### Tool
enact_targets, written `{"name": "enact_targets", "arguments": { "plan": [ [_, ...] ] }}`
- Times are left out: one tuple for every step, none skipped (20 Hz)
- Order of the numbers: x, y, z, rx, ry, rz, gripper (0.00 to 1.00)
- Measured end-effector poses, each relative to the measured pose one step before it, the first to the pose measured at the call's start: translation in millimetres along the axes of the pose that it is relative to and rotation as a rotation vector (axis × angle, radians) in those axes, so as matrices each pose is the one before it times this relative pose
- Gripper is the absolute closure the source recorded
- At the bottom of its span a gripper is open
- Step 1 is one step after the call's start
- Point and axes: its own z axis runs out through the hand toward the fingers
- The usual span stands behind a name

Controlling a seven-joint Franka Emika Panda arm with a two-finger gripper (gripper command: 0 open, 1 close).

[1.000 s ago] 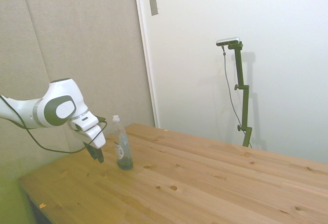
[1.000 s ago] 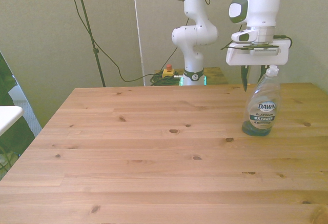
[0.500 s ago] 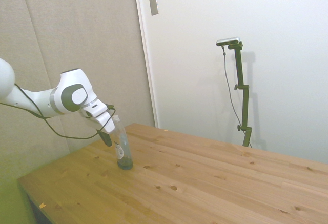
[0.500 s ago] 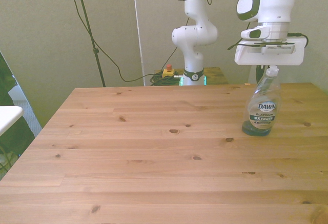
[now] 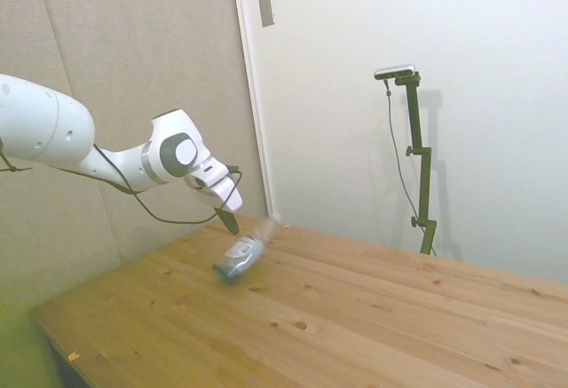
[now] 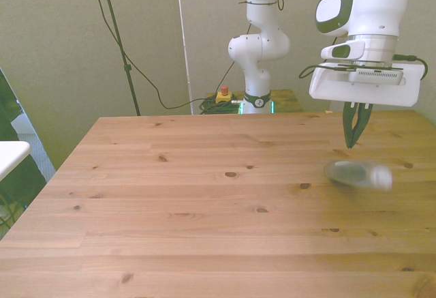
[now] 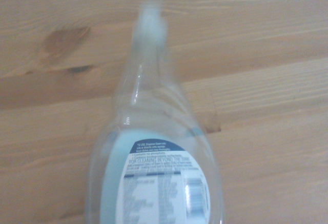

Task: Knock down the dish soap

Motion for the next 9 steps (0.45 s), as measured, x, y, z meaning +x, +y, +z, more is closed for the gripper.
{"name": "enact_targets", "arguments": {
  "plan": [
    [6.18,-3.17,4.13,0.00137,0.00994,0.00868,1.00],
    [5.97,-2.96,3.86,0.00326,0.01059,0.00638,1.00],
    [5.85,-2.94,3.96,0.00578,0.01158,0.00652,1.00],
    [5.16,-2.63,3.58,0.00325,0.01037,0.00554,1.00],
    [4.80,-2.40,3.78,0.00402,0.00751,0.00665,1.00],
    [4.00,-2.47,3.44,0.00515,0.00555,0.00652,1.00],
    [3.14,-2.42,3.16,0.00512,0.00462,0.00606,1.00],
    [1.93,-2.24,2.74,0.00326,0.00289,0.00359,1.00],
    [1.12,-1.77,2.37,0.00307,0.00200,0.00162,1.00]
  ]
}}
